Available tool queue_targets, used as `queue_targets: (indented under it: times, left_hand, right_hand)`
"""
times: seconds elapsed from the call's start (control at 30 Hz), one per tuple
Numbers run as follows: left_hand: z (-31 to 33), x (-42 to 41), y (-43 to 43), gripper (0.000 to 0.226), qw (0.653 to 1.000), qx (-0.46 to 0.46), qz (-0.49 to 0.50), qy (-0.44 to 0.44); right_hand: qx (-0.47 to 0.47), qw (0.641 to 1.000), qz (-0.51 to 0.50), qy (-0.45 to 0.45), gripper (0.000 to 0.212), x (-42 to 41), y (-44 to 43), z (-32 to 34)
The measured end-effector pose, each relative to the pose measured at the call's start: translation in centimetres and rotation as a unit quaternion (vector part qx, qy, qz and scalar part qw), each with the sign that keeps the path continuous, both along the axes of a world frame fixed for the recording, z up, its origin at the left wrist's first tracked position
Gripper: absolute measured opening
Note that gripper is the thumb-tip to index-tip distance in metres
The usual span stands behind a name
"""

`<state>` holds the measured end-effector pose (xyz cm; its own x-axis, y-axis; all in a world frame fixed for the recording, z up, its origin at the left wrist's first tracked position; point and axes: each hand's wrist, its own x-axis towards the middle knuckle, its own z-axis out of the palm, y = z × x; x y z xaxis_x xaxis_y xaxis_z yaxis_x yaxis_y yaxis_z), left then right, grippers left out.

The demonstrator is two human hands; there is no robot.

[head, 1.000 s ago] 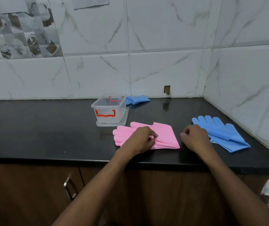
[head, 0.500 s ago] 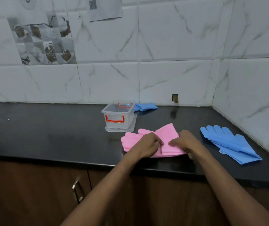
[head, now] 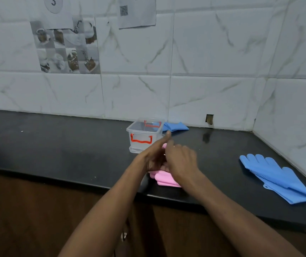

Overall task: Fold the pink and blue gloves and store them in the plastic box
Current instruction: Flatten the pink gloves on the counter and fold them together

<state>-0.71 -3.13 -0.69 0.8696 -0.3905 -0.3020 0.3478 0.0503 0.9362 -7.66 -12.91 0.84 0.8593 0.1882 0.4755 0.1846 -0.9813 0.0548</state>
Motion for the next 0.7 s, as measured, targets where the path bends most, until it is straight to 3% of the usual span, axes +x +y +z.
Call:
queue_targets:
  times: [0.13,0.27,0.4,0.53,0.6,0.7]
  left_hand:
    - [0.7,0.8,-0.2,0.025,0.985,0.147,0.082,-0.035]
    - [1.4,1.6,-0.3,0.025,0.969,0.181,0.139,-0.090]
    - [0.2,1.8,-0.5,0.020,0.952,0.255,0.145,-0.086]
    - [-1.8,1.7,-0.6,0.015,0.924,0.259,0.202,-0.197]
    - [-2.7,1.6,-0.9,0.018,0.894,0.290,0.228,-0.253]
    - [-3.2,1.1,-1.4,0.023,0.818,0.348,0.266,-0.374]
  right_hand:
    - [-0.025,1.000,0.005,-0.013,0.041,-1.2,-0.4,-3.3]
    - [0.006,1.000,0.001,0.010,0.038,-1.8,-2.3,-4.9]
    - [-0.020,0.995,0.044,0.087,0.054,-2.1,-2.9,-6.5]
    - [-0.074,0.984,0.083,0.142,0.066,-2.2,-2.3,-6.7]
    - [-0.095,0.978,0.106,0.150,0.069,-2.5,-2.2,-7.0]
    - [-0.081,0.974,0.121,0.174,0.072,-2.8,-2.4,-7.0]
